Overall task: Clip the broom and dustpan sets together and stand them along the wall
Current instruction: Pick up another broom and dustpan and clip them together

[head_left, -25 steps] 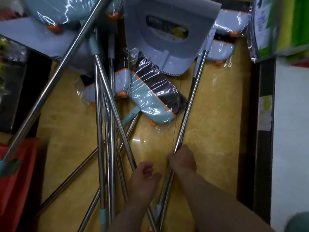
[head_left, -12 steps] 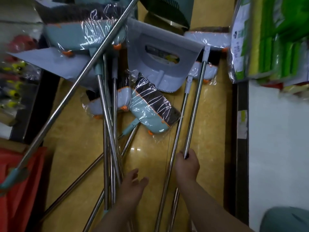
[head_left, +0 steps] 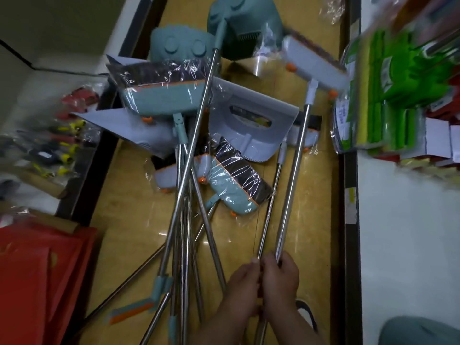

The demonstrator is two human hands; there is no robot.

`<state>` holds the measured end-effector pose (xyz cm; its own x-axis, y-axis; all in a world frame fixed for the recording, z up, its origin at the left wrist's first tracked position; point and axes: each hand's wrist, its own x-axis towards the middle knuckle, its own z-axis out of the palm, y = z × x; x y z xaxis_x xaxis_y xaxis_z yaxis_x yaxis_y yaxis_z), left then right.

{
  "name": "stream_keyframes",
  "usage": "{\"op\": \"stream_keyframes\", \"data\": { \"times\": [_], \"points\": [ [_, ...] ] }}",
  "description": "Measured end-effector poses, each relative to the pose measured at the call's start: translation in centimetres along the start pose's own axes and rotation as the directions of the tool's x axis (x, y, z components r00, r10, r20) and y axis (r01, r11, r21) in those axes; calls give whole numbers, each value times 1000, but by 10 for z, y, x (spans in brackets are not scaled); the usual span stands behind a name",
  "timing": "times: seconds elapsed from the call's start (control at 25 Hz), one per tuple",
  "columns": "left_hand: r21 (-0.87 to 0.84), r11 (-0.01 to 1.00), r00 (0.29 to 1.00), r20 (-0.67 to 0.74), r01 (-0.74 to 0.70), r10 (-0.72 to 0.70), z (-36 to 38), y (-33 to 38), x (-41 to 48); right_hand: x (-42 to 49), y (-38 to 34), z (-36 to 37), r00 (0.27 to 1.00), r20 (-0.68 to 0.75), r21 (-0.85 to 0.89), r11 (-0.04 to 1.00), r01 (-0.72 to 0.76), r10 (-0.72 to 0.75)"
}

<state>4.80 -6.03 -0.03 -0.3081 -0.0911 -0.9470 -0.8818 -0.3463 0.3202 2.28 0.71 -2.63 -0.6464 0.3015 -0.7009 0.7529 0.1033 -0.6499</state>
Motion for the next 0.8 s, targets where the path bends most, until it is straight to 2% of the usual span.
{"op": "stream_keyframes", "data": {
  "times": [0.16, 0.28, 0.36, 0.44, 0.56, 0.6, 0.68, 0.8],
  "points": [
    [15, 998, 998, 13, -69, 68, -3, 1, -16, -20, -33, 12, 993, -1, 62, 991, 122, -122],
    [167, 971, 965, -171, -168, 197, -15, 2, -23, -39, -49, 24, 977, 114, 130, 978, 164, -179],
    [211, 940, 922, -224, -269, 315, -31, 2, -25, -49, -52, 31, 943, 234, 153, 967, 206, -238],
    [234, 906, 894, -204, -352, 399, -47, 6, -30, -52, -49, 35, 895, 334, 115, 955, 272, -295],
    [262, 876, 850, -246, -404, 465, -76, 5, -35, -41, -28, 48, 852, 444, -45, 943, 331, -278],
    [261, 873, 835, -275, -412, 477, -87, 0, -33, -36, -18, 56, 818, 496, -152, 898, 413, -292],
    [257, 878, 812, -340, -404, 474, -107, -14, -30, -29, 1, 73, 691, 649, -329, 701, 633, -319],
    [163, 914, 799, -447, -371, 403, -135, -31, -28, -36, 11, 110, 416, 864, -323, 322, 890, -283]
  ]
}}
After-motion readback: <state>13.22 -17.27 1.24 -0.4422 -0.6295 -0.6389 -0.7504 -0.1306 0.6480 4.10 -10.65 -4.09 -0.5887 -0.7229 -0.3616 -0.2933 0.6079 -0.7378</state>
